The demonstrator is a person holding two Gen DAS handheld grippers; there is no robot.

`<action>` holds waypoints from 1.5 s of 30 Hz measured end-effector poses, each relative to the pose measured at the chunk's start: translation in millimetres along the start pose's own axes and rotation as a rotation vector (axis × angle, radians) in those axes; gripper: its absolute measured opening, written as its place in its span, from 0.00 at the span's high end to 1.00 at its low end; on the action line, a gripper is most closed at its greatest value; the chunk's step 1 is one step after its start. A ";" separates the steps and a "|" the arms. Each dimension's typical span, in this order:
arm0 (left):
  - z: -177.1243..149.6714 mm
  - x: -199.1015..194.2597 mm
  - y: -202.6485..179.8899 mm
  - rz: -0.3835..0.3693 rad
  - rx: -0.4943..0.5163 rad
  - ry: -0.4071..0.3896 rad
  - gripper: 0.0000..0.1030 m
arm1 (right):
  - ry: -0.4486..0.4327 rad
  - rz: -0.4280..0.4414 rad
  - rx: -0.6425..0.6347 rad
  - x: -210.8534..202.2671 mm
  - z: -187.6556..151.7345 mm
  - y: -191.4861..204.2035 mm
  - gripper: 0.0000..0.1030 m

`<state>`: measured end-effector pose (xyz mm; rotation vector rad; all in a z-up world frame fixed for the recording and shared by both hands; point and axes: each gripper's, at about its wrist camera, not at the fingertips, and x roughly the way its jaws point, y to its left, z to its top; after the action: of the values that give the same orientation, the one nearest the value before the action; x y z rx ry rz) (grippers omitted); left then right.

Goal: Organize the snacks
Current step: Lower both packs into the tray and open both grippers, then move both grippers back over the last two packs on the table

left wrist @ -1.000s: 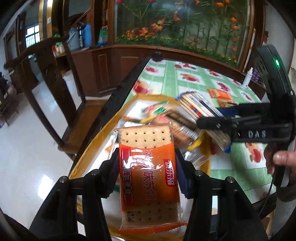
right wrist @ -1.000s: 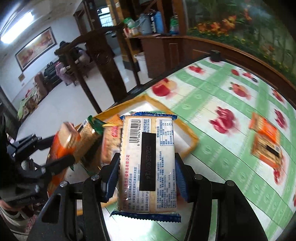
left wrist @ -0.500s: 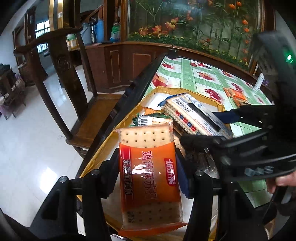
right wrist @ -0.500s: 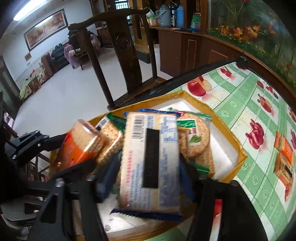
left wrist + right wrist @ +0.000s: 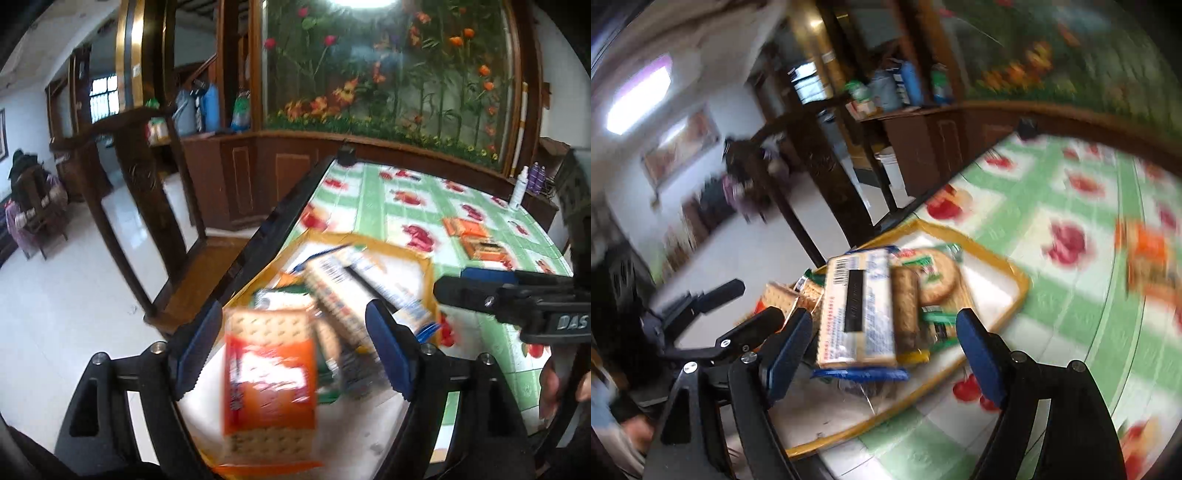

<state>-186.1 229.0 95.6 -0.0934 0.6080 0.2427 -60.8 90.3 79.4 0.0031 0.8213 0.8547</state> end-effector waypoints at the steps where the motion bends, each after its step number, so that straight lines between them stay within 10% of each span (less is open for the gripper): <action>1: 1.8 -1.1 -7.1 -0.017 0.009 -0.017 0.17 | -0.021 -0.039 -0.017 -5.9 -1.4 -1.7 0.22; 11: 26.4 8.6 -80.8 -0.151 0.052 -0.021 0.14 | -0.411 -0.342 -0.105 -109.8 -9.1 -23.5 0.17; 16: 40.6 7.2 -119.0 -0.175 0.103 -0.053 0.09 | -0.637 -0.345 -0.085 -162.2 -25.8 -59.6 0.00; 19: 47.8 6.7 -141.1 -0.196 0.131 -0.085 0.07 | -0.479 -0.379 -0.010 -147.6 -16.6 -98.1 0.00; 31: 82.3 109.5 -232.7 -0.292 0.237 0.216 0.07 | -0.170 -0.430 0.121 -114.3 9.1 -192.7 0.00; 39: 81.3 137.6 -230.8 -0.219 0.216 0.263 0.07 | 0.053 -0.697 0.124 -51.2 61.7 -277.8 0.00; 45: 77.8 156.2 -219.8 -0.200 0.181 0.305 0.07 | 0.215 -0.742 0.103 -5.6 64.0 -323.3 0.00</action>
<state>36.4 59.6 72.7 -0.0160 0.9147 -0.0224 193.9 -112.2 26.3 -0.2908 0.9732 0.1114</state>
